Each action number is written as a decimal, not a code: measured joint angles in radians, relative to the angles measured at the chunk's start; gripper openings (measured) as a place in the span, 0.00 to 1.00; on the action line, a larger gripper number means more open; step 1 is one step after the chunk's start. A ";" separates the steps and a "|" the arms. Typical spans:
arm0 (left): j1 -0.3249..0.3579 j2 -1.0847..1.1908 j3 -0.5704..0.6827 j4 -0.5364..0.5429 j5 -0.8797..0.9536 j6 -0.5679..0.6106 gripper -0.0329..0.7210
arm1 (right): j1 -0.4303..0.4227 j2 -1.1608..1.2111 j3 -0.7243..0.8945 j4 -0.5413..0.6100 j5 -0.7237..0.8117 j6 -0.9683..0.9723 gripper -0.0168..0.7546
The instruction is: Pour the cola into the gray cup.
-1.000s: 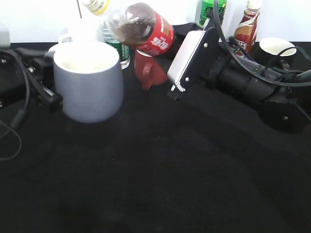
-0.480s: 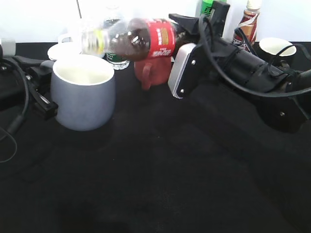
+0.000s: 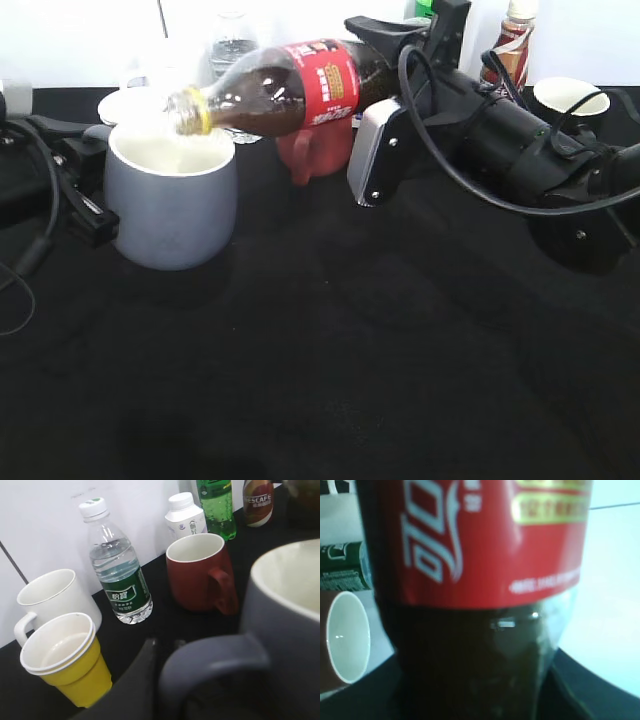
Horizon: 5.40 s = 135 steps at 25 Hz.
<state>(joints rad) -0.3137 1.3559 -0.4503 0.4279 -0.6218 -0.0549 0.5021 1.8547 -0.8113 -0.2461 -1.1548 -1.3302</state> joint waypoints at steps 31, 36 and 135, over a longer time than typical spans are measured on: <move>0.000 0.000 0.000 0.001 0.046 0.001 0.11 | 0.000 -0.001 -0.006 0.015 -0.007 -0.126 0.53; 0.000 0.000 0.000 0.001 0.052 0.003 0.11 | 0.000 -0.002 -0.008 0.016 -0.008 -0.127 0.53; 0.120 -0.010 0.147 -0.366 -0.156 0.049 0.56 | -0.216 0.477 -0.334 0.117 -0.039 1.371 0.52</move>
<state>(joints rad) -0.1936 1.3460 -0.3033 0.0620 -0.7782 -0.0060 0.2864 2.3320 -1.1455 -0.1287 -1.1936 0.0409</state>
